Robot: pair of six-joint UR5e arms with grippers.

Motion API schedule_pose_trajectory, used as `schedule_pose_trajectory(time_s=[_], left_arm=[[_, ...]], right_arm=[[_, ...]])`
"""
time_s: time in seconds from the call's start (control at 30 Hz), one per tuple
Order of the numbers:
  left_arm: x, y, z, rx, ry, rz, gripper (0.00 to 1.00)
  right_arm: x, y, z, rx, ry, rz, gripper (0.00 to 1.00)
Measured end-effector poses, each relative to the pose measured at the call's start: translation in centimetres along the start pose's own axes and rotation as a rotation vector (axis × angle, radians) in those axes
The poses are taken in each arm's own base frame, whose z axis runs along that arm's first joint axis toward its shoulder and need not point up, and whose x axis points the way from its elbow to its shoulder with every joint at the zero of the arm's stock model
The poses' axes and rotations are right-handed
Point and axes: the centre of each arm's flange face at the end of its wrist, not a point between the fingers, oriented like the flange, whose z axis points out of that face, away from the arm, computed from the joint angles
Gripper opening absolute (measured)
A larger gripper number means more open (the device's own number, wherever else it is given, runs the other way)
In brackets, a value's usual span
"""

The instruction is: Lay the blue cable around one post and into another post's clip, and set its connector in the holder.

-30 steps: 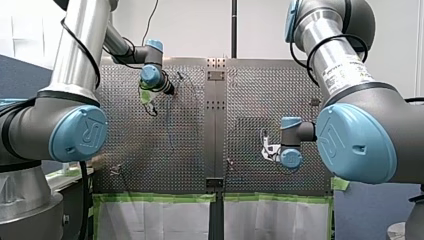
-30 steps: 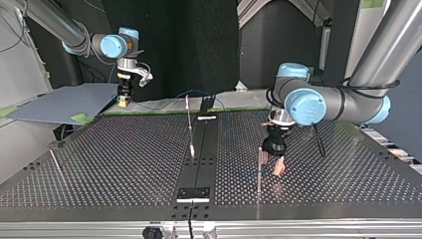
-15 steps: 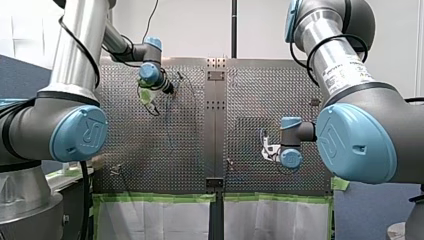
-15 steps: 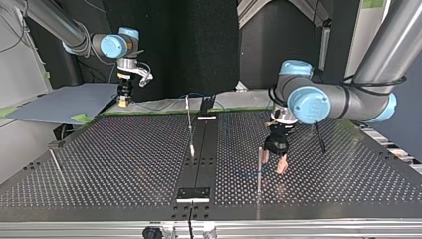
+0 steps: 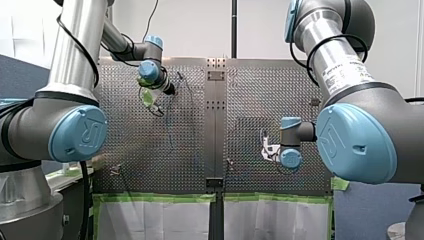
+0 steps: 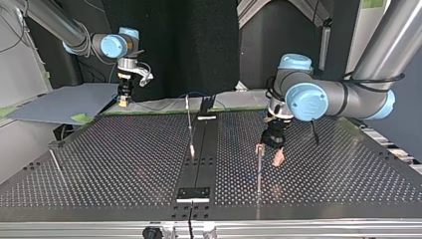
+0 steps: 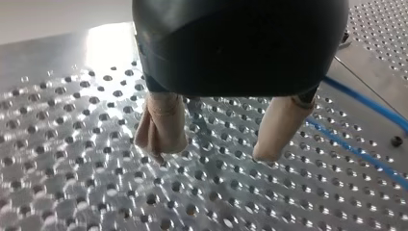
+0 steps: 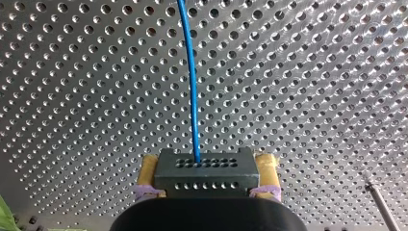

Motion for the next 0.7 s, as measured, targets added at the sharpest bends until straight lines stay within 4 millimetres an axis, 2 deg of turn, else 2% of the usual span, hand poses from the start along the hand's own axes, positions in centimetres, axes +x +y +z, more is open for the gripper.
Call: schedule_pose_trajectory(time_s=[0.23,0.4,0.7], left_arm=[[-0.2,0.3,-1.4,0.001,-0.007,-0.057,1.00],[-0.7,-0.5,-2.3,0.042,-0.010,-0.103,1.00],[-1.5,-1.3,-2.4,0.091,-0.011,-0.185,1.00]], right_arm=[[0.0,0.0,0.0,0.000,0.001,0.000,0.20],[0.0,0.0,0.0,0.000,0.001,0.000,0.20],[0.0,0.0,0.0,0.000,0.002,0.001,0.20]])
